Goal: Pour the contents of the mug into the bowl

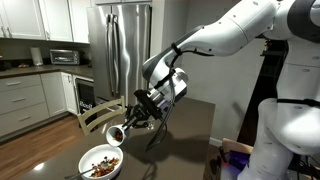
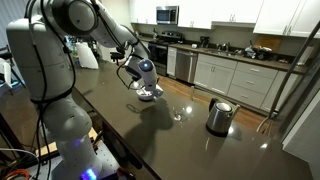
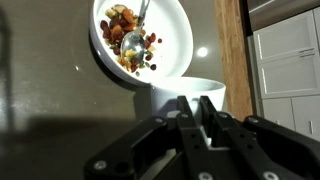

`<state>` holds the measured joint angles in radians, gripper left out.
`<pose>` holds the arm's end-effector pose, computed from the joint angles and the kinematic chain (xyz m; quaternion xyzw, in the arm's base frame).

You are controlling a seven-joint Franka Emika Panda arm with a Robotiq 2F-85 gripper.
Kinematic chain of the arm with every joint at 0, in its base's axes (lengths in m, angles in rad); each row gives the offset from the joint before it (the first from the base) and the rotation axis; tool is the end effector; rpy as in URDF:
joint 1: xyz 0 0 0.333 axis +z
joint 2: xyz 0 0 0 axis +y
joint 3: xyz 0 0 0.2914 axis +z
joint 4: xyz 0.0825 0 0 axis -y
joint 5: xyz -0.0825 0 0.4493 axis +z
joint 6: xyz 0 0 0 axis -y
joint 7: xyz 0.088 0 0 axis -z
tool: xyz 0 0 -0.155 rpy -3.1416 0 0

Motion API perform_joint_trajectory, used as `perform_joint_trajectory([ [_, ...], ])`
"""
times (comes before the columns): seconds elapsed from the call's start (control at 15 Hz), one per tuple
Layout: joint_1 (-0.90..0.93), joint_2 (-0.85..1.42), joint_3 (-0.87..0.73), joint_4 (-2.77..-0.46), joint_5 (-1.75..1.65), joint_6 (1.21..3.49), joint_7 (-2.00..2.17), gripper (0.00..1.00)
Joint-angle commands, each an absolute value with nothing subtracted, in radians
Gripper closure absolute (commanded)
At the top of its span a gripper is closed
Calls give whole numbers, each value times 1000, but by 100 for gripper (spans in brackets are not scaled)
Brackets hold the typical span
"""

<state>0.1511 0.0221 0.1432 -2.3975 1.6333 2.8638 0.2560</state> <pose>0.5483 0.1226 0.2081 -0.6794 0.6270 -0.0490 0.3780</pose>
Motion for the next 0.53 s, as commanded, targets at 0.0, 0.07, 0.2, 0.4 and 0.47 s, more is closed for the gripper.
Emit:
perform_joint_trajectory([
  [0.0, 171, -8, 163, -2408, 1587, 2885, 299, 94],
  [0.07, 171, -11, 162, -2408, 1579, 2876, 301, 94],
  [0.2, 163, -18, 158, -2410, 1569, 2845, 310, 94],
  [0.4, 150, -25, 145, -2411, 1574, 2794, 317, 94],
  [0.47, 149, -27, 142, -2411, 1574, 2781, 321, 94],
])
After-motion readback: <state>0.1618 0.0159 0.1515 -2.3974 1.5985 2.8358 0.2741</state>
